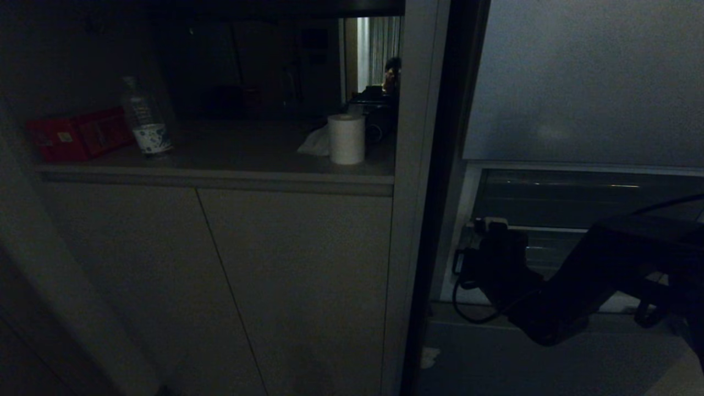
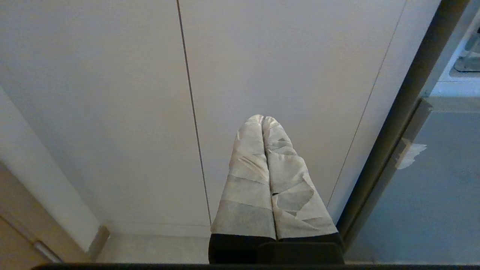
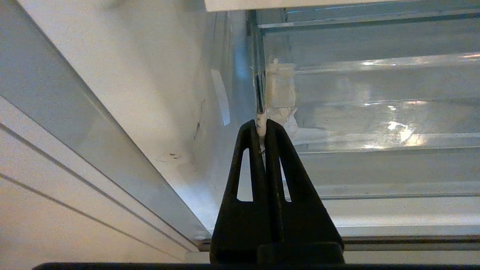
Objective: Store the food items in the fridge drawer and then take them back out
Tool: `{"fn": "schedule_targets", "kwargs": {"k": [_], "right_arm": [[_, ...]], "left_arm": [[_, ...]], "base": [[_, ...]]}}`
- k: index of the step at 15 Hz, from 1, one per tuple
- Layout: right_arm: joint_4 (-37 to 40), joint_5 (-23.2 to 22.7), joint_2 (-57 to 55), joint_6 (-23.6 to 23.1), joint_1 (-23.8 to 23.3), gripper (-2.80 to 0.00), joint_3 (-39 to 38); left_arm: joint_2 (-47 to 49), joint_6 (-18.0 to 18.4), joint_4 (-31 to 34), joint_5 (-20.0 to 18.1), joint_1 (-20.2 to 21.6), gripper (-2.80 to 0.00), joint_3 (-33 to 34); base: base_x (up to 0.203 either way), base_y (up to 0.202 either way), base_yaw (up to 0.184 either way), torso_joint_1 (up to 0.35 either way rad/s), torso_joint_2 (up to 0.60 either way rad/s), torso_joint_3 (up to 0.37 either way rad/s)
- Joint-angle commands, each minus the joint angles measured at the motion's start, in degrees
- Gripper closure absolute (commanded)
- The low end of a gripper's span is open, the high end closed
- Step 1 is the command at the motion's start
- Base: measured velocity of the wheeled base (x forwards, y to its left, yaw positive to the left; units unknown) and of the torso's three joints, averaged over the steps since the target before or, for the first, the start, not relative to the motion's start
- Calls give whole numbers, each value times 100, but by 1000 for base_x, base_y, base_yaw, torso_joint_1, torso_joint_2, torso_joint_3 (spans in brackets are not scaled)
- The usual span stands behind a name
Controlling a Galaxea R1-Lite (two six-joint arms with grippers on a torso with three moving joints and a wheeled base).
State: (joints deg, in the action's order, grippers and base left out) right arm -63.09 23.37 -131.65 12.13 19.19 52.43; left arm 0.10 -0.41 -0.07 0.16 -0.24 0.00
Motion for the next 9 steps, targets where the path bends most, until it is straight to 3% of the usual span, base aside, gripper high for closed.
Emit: {"fn": "schedule_targets", "kwargs": {"k": [1,6,9], "right_arm": [[-46,19,-10,9,32,0,-21],[-55,22,322,45,49,0,-416],[-376,13,598,64,50,0,-1068]], "left_arm": [[-1,-2,-1,2,-2,0,0],[-1,-2,-1,2,-2,0,0],[-1,-2,-1,2,-2,0,0]], "base": [[0,0,0,0,0,0],[0,0,0,0,0,0],[0,0,0,0,0,0]]}}
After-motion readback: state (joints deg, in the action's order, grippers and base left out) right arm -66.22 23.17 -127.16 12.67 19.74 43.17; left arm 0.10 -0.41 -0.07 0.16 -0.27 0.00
